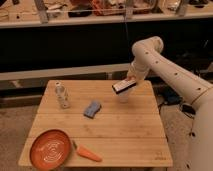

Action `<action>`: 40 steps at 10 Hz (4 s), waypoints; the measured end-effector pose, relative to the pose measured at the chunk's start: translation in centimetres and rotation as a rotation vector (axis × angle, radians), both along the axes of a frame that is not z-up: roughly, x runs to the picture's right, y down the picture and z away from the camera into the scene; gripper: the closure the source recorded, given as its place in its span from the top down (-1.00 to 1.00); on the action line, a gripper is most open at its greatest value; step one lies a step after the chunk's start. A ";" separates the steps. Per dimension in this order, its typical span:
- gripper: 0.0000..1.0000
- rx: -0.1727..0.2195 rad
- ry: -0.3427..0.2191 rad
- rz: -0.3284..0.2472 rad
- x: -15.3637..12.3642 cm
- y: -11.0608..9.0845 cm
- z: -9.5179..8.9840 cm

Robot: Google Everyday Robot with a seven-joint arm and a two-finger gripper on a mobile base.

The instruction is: Place the eraser in the ceramic cup

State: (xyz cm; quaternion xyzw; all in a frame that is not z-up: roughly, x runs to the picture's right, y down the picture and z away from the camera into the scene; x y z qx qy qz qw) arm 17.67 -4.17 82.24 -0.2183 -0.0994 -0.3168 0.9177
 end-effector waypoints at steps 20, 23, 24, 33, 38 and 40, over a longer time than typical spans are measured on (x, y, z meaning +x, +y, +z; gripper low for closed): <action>-1.00 -0.235 0.073 0.280 2.1 1.8 4.1; -1.00 -0.251 0.087 0.265 1.9 2.0 4.7; -1.00 -0.256 0.093 0.257 1.8 2.1 4.9; 0.01 -0.261 0.075 0.220 0.4 2.2 4.3; 0.29 -0.264 0.065 0.202 0.1 2.3 3.9; 0.15 -0.264 0.062 0.197 0.0 2.3 3.8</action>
